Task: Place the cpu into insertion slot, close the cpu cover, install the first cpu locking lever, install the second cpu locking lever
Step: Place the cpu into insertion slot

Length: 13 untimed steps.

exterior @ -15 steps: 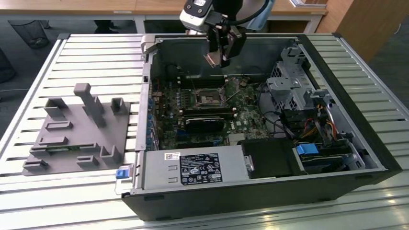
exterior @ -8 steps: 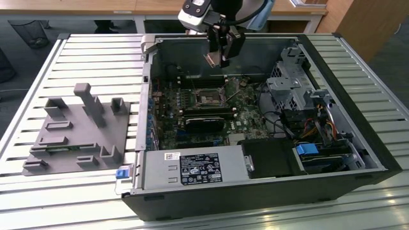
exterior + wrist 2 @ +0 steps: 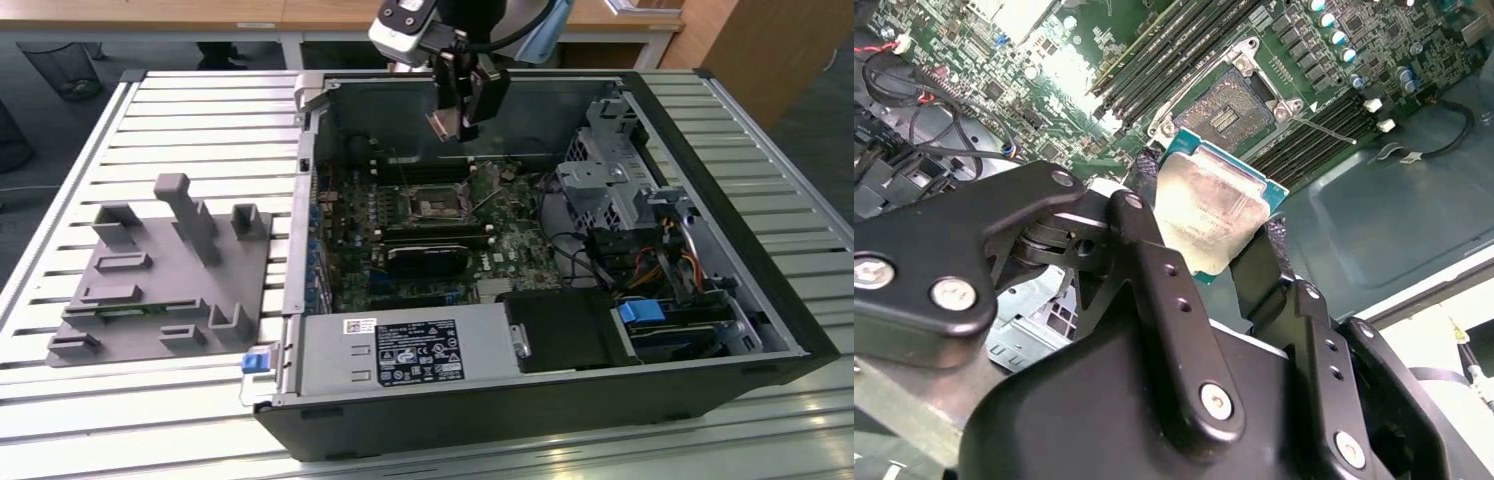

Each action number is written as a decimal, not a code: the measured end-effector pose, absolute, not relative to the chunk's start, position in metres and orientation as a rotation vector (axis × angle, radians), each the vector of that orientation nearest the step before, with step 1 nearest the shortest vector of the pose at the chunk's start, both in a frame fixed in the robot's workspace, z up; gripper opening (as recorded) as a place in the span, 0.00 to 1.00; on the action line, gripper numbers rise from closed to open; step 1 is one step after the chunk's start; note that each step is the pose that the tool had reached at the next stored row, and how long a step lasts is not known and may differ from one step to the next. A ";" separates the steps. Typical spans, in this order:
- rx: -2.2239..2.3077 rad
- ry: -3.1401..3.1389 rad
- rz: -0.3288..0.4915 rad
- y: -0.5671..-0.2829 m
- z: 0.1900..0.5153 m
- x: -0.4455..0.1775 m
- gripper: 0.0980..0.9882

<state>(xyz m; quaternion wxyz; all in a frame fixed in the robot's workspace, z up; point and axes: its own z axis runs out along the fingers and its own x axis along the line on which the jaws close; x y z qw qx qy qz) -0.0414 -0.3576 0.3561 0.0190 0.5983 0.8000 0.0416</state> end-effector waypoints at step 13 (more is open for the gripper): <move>1.937 2.418 0.127 -0.358 0.355 -0.042 0.50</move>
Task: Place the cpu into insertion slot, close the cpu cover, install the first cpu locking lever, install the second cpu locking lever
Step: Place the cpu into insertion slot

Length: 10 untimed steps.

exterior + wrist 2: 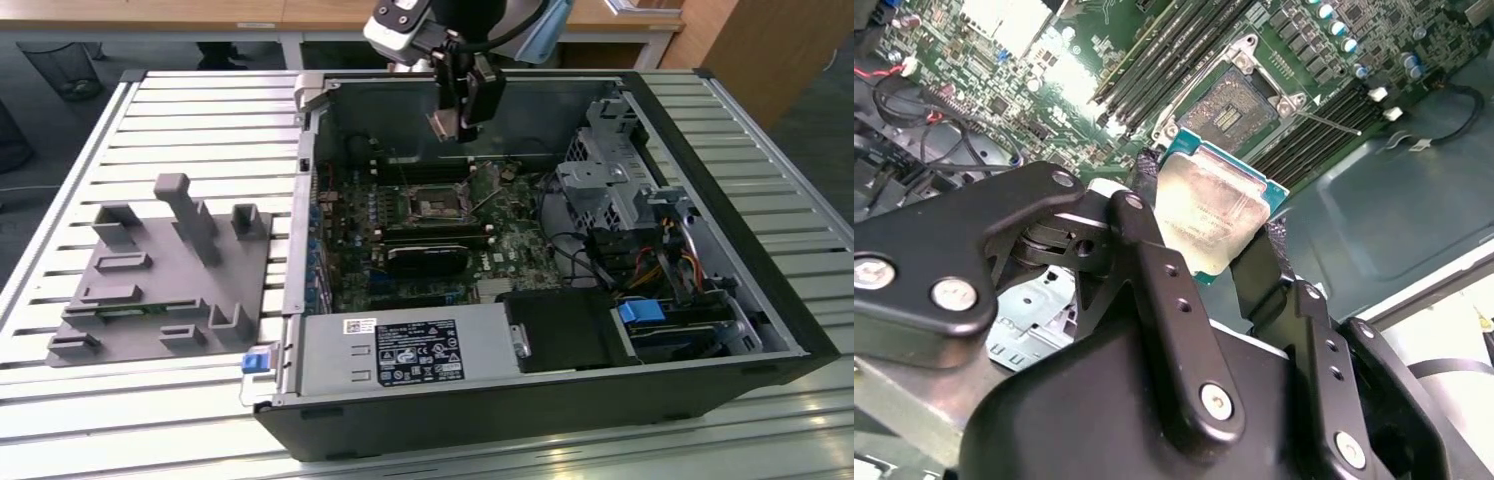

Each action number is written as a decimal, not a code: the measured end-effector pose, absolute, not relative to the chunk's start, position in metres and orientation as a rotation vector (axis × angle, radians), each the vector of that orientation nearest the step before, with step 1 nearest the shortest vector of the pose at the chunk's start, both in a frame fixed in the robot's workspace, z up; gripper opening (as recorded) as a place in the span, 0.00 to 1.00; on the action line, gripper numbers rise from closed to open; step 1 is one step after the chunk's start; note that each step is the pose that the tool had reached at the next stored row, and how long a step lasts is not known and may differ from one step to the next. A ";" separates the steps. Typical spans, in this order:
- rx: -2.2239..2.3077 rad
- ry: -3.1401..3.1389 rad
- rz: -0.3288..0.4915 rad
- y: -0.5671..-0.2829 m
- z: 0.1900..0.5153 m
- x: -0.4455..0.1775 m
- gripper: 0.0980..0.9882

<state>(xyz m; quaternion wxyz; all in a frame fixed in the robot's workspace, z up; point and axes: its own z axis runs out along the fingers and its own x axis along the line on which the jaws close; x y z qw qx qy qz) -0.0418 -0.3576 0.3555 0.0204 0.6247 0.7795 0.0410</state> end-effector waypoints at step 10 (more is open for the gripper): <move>2.012 2.353 0.125 -0.358 0.355 -0.042 0.50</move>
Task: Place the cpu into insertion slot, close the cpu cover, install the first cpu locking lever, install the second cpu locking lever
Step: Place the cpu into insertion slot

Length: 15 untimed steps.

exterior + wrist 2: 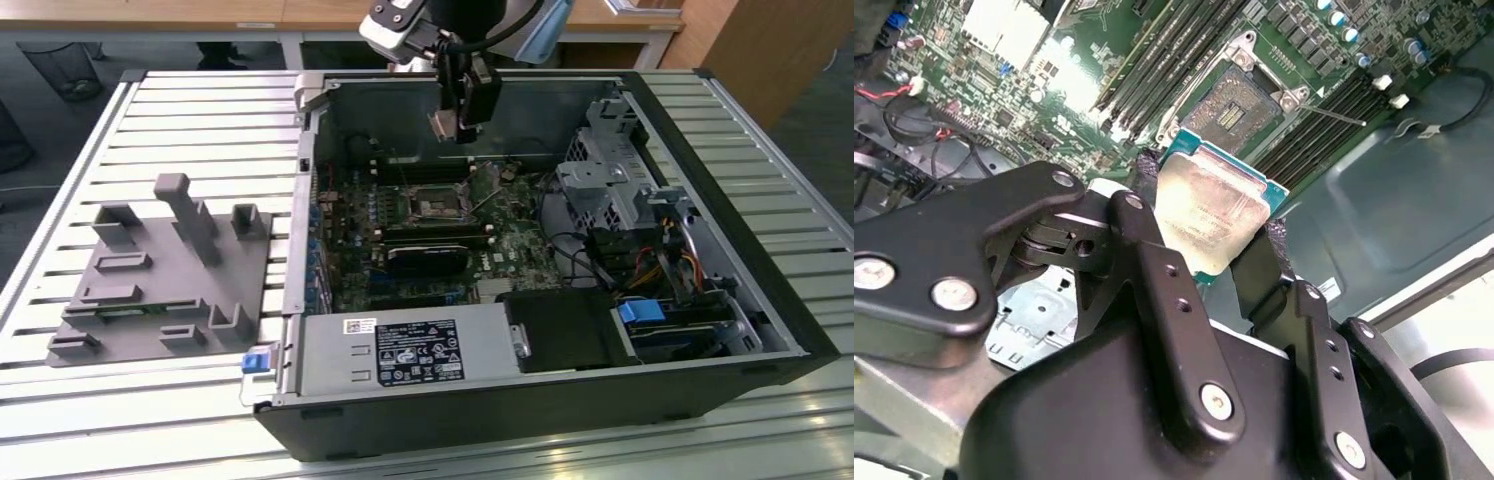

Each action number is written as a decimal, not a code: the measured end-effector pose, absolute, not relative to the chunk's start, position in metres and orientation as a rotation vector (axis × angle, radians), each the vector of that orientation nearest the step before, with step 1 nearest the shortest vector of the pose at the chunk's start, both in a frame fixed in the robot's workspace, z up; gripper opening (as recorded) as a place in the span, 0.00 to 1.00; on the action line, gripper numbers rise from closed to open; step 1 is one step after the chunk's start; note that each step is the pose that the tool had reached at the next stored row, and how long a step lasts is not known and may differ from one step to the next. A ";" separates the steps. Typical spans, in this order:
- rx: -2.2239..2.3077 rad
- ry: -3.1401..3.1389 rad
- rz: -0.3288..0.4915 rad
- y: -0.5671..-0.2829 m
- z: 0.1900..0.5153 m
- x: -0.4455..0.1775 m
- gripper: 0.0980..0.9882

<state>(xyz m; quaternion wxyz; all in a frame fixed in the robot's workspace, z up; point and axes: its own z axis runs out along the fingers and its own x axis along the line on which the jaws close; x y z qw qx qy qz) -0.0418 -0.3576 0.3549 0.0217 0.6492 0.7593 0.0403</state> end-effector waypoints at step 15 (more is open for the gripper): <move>2.101 2.269 0.122 -0.358 0.354 -0.042 0.50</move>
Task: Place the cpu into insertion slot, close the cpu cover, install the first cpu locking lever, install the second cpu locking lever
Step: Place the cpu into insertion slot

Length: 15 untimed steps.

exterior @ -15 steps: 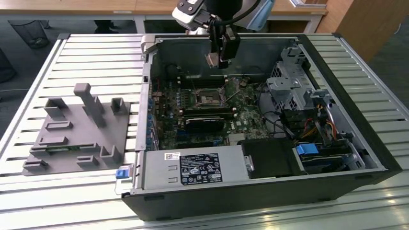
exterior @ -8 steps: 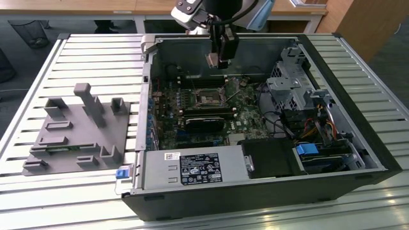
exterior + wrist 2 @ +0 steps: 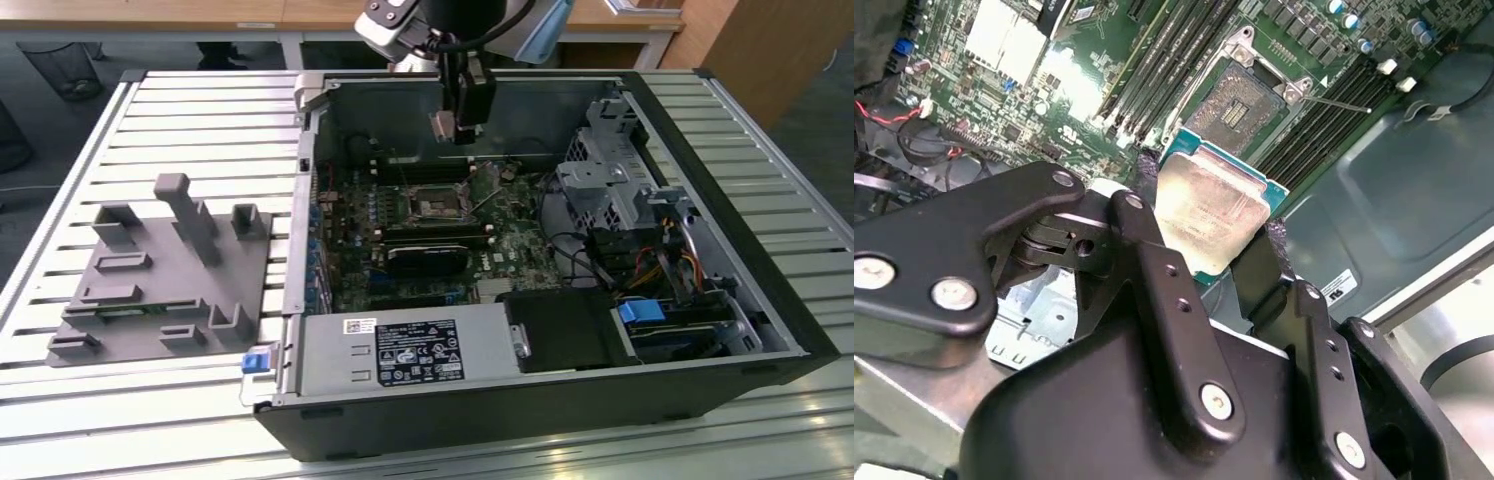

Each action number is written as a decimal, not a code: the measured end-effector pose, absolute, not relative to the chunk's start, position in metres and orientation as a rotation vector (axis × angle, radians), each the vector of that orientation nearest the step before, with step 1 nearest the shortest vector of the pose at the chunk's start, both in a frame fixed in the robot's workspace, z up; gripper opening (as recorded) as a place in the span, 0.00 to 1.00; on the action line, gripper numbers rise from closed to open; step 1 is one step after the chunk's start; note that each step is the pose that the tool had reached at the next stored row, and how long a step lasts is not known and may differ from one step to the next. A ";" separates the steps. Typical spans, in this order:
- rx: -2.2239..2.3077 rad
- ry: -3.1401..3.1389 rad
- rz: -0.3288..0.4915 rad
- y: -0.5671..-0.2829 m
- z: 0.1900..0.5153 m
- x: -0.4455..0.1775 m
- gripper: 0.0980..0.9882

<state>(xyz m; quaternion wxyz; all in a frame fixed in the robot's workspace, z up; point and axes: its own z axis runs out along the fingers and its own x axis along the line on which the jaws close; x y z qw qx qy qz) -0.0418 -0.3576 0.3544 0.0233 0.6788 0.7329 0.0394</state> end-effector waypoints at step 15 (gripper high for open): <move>2.181 2.189 0.119 -0.358 0.354 -0.042 0.50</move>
